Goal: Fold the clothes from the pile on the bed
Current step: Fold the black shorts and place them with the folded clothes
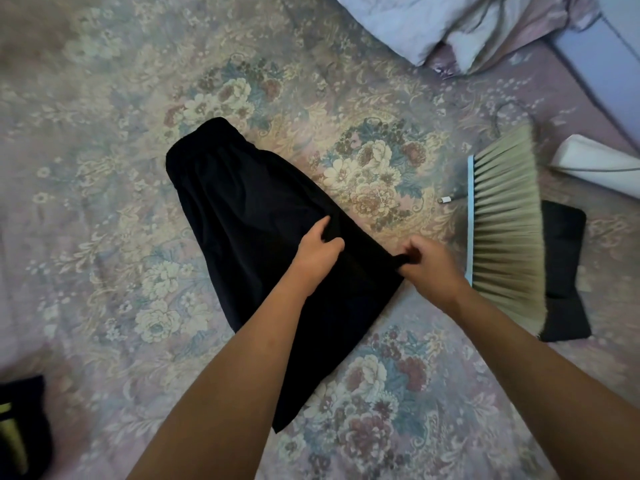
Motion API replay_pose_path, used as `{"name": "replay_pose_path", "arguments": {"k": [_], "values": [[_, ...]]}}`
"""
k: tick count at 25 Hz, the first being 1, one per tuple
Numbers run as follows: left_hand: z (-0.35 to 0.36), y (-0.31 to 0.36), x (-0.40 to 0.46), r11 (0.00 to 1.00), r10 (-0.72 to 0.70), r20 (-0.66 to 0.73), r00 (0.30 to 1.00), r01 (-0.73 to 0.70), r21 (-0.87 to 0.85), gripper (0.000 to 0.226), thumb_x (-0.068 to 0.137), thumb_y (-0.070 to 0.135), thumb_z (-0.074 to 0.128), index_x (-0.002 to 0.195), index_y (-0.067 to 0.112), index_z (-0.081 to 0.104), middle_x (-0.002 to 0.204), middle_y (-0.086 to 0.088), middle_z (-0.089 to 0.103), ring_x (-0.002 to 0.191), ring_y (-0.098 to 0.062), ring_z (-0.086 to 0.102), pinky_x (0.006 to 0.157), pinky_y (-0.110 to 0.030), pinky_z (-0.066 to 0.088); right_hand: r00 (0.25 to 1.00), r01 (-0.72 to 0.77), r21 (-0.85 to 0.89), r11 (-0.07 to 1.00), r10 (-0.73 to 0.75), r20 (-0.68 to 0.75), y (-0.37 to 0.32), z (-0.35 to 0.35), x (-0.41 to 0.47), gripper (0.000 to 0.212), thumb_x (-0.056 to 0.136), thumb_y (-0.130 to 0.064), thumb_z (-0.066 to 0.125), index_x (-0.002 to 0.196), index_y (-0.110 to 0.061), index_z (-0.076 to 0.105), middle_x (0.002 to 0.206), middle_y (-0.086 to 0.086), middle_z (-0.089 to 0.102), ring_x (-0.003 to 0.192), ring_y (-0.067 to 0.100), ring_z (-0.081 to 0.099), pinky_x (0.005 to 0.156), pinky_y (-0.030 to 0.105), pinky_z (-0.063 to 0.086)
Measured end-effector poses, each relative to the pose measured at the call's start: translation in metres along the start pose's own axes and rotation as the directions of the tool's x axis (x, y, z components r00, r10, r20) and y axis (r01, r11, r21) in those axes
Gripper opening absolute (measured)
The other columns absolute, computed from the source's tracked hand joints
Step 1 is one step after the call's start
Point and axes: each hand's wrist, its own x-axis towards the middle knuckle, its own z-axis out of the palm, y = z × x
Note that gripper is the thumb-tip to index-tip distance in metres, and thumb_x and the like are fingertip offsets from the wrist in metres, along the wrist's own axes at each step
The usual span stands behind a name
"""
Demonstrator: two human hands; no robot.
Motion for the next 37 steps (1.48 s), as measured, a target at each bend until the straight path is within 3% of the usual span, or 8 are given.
{"name": "replay_pose_path", "arguments": {"k": [4,8,11,16,22,30,33,37], "values": [[-0.001,-0.007,-0.001,1.000,0.015,0.012,1.000,-0.016,0.022,0.063,0.091,0.006,0.054,0.147,0.023,0.030,0.112,0.004,0.055,0.080,0.002,0.056,0.062,-0.009,0.047,0.986,0.135,-0.438,0.889,-0.166,-0.031,0.019,0.002,-0.005,0.040,0.071,0.006,0.063,0.062,-0.020,0.033,0.065,0.002,0.044,0.065,0.028,0.047,0.055,0.037,0.035],[0.001,-0.005,-0.002,0.998,0.050,0.006,0.999,-0.051,0.030,0.063,0.091,0.011,0.058,0.147,0.020,0.030,0.138,-0.001,0.044,0.094,0.004,0.047,0.064,-0.004,0.042,0.765,0.518,-0.749,0.413,-0.616,0.190,0.026,-0.003,-0.004,0.042,0.061,-0.007,0.079,0.095,-0.010,0.055,0.084,0.009,0.061,0.069,0.031,0.058,0.056,0.035,0.045],[0.001,-0.005,0.000,0.996,0.076,0.051,0.996,-0.078,0.036,0.073,0.087,0.014,0.065,0.149,0.024,0.026,0.145,0.000,0.039,0.114,-0.003,0.046,0.081,-0.014,0.044,0.637,0.614,-0.743,0.266,-0.723,0.268,0.028,-0.006,-0.001,0.045,0.072,-0.011,0.063,0.114,-0.013,0.047,0.088,0.006,0.064,0.069,0.026,0.059,0.058,0.033,0.040],[0.003,-0.009,-0.001,0.994,0.077,0.076,0.994,-0.082,0.067,0.082,0.083,0.011,0.067,0.149,0.028,0.022,0.145,-0.003,0.040,0.123,-0.018,0.049,0.093,-0.028,0.049,0.535,0.689,-0.688,0.229,-0.800,0.269,0.029,-0.006,0.003,0.032,0.064,0.008,0.066,0.087,-0.012,0.054,0.070,0.007,0.056,0.054,0.026,0.051,0.050,0.032,0.033],[0.001,-0.011,-0.005,0.998,0.060,0.060,0.996,-0.061,0.006,0.076,0.085,0.011,0.067,0.148,0.025,0.026,0.140,-0.006,0.044,0.124,-0.020,0.048,0.098,-0.032,0.047,0.628,0.677,-0.717,0.166,-0.637,0.446,0.030,-0.013,-0.004,0.060,0.039,0.006,0.077,0.083,-0.013,0.040,0.057,0.006,0.053,0.049,0.025,0.051,0.048,0.030,0.040],[0.003,-0.020,-0.009,0.997,0.079,0.019,0.997,-0.078,-0.027,0.073,0.085,0.015,0.069,0.146,0.023,0.032,0.137,-0.008,0.049,0.126,-0.022,0.048,0.103,-0.038,0.045,0.480,0.711,-0.703,0.016,-0.741,0.470,0.042,-0.014,-0.011,0.021,0.071,0.002,0.041,0.086,-0.013,0.043,0.070,0.004,0.054,0.060,0.022,0.052,0.056,0.031,0.035],[0.004,-0.021,-0.008,0.996,0.080,0.008,0.997,-0.079,-0.036,0.070,0.085,0.015,0.069,0.145,0.021,0.034,0.134,-0.009,0.052,0.120,-0.021,0.054,0.099,-0.036,0.048,0.528,0.685,-0.723,0.086,-0.743,0.412,0.053,-0.015,-0.020,0.019,0.070,0.001,0.038,0.081,-0.011,0.048,0.066,0.005,0.055,0.057,0.024,0.054,0.050,0.031,0.041],[0.005,-0.016,-0.009,0.989,0.092,-0.024,0.995,-0.094,-0.113,0.063,0.085,0.014,0.068,0.142,0.021,0.040,0.127,-0.009,0.055,0.111,-0.019,0.059,0.096,-0.033,0.049,0.674,0.569,-0.700,0.432,-0.732,0.096,0.048,-0.010,-0.027,0.027,0.070,0.003,0.058,0.094,-0.007,0.058,0.081,0.014,0.062,0.067,0.032,0.057,0.058,0.036,0.043]]}}
